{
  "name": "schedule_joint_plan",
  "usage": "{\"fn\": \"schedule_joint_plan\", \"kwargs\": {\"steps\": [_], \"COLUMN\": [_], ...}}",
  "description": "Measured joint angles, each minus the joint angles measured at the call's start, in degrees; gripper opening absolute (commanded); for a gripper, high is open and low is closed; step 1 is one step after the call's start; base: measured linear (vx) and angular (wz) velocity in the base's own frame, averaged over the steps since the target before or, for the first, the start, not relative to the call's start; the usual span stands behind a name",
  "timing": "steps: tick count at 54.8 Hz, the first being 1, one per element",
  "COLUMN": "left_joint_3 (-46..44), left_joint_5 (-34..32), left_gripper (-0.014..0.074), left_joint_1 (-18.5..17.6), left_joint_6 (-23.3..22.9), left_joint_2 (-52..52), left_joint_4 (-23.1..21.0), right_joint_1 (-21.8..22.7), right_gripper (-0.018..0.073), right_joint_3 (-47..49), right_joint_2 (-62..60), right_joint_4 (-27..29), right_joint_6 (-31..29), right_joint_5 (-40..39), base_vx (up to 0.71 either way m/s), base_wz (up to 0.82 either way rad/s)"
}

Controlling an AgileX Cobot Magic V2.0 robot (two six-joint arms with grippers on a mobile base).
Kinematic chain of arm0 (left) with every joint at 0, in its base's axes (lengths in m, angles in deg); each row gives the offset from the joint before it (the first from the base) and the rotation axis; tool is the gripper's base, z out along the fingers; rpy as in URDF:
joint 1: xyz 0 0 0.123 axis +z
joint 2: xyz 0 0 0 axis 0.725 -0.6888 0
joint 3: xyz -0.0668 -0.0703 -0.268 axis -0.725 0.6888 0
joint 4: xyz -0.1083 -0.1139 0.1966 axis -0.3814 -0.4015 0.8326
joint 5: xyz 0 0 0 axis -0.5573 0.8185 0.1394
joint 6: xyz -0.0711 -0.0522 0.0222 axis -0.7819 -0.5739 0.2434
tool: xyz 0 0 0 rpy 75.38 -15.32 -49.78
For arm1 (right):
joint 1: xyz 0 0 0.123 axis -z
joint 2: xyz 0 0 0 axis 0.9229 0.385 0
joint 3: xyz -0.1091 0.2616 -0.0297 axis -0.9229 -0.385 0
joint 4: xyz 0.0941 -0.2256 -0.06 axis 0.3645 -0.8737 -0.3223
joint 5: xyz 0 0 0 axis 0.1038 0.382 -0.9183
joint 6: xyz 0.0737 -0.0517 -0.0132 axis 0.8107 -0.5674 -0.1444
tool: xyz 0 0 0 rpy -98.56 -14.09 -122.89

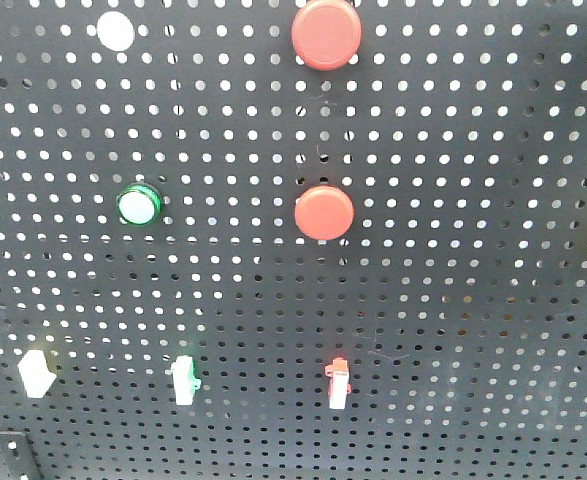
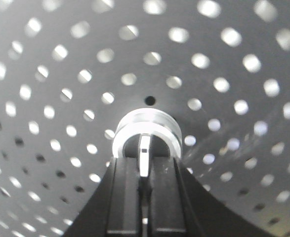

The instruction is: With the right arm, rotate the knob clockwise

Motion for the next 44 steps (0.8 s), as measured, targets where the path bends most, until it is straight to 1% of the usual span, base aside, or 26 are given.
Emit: {"fn": "schedule_joint_plan", "kwargs": {"steps": [6,16,29,33,40,44], "left_joint_3": [0.0,0.0,0.0,0.0,0.0,0.0], "left_joint_5": [0.0,0.0,0.0,0.0,0.0,0.0], "left_gripper": [-0.0006,-0.0006,-0.0006,-0.0006,-0.0006,-0.0006], "left_joint_1": [0.0,0.0,0.0,0.0,0.0,0.0], "left_joint_6": [0.0,0.0,0.0,0.0,0.0,0.0], "left_joint_2": [0.0,0.0,0.0,0.0,0.0,0.0], "left_joint_4": [0.0,0.0,0.0,0.0,0.0,0.0], "right_joint_1": [0.0,0.0,-0.3,-0.4,-0.4,-0.4], "right_gripper": [-0.0008,-0.0008,-0.0008,-0.0008,-0.0008,-0.0008], "right_joint_3": [0.0,-0.1,-1.0,-0.9,0.4,0.7], "right_joint_2": [0.0,-1.3,-4.3,-8.4,-15.0,-17.3], "right_joint_4": [0.0,-0.1,0.1,0.4,-1.3,-1.4], "right_joint_6": [0.9,0.8,-3.0,-3.6,-4.0,-4.2], "right_joint_5": [0.0,0.5,2.0,5.9,6.8,7.0], "base_vx": [0.00,0.00,0.00,0.00,0.00,0.00], "base_wz": [0.00,0.00,0.01,0.02,-0.01,-0.02]}}
